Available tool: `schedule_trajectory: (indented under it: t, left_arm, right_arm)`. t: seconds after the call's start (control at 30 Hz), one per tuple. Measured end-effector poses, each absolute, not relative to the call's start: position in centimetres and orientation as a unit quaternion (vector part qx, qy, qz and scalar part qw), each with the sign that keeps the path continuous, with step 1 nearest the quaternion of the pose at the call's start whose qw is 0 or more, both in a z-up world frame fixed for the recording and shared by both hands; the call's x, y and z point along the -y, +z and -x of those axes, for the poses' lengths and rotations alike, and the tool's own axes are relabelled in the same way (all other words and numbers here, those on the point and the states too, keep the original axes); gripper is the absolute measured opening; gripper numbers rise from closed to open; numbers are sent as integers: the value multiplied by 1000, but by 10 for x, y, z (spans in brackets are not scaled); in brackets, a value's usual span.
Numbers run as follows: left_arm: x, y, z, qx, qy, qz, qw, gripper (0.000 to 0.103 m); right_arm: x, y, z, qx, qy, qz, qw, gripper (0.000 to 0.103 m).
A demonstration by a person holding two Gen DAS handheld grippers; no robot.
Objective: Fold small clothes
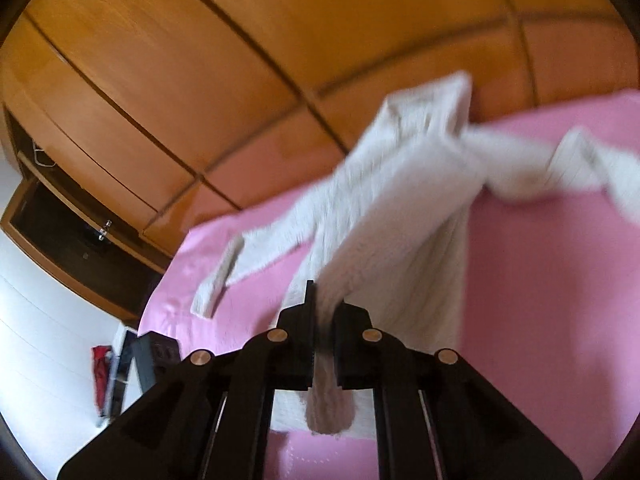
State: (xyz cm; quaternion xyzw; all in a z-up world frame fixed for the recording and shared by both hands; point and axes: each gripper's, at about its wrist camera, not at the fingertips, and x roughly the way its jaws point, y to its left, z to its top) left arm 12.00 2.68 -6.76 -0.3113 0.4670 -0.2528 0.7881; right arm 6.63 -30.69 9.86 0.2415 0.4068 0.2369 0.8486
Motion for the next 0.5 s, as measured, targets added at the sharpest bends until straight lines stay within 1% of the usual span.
schedule_trajectory:
  t: [0.13, 0.27, 0.4, 0.5]
  left_arm:
    - [-72, -13, -92, -423, -260, 294, 817, 3]
    - [-115, 24, -68, -397, -249, 312, 826, 3]
    - [-135, 37, -36, -403, -229, 301, 834, 3]
    - [-147, 22, -3, -428, -207, 290, 830, 3]
  right_arm:
    - [338, 142, -31, -356, 231, -233, 875, 6]
    - [366, 157, 12, -331, 228, -234, 885, 6]
    - [387, 129, 54, -357, 203, -230, 882, 6]
    - [402, 77, 80, -423, 173, -227, 860, 5]
